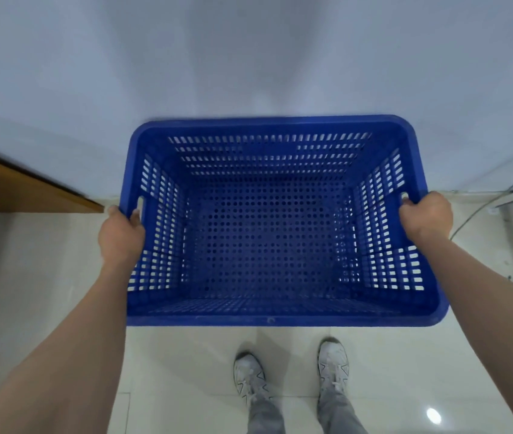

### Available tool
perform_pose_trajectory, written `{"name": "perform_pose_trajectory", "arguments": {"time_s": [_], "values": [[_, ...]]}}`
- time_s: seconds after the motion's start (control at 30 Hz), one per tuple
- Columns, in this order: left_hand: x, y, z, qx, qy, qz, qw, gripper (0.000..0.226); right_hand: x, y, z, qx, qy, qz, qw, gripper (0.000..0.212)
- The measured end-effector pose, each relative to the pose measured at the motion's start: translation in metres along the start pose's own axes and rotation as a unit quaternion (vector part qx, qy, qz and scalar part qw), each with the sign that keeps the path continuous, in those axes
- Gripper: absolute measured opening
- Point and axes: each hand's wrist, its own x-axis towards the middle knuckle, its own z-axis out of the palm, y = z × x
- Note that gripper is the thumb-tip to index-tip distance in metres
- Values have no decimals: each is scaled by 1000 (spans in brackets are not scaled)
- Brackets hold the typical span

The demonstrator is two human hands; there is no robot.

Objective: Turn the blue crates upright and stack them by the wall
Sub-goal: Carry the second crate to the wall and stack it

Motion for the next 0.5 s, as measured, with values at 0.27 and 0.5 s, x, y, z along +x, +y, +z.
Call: {"name": "perform_pose_trajectory", "arguments": {"time_s": [0.27, 0.5], "values": [[1, -10, -12, -64, -99, -14, 993, 28, 4, 0, -13, 140, -107, 47, 983, 27], [-10, -8, -6, 3, -38, -24, 999, 32, -4, -5, -8, 67, -32, 23, 997, 34]]}}
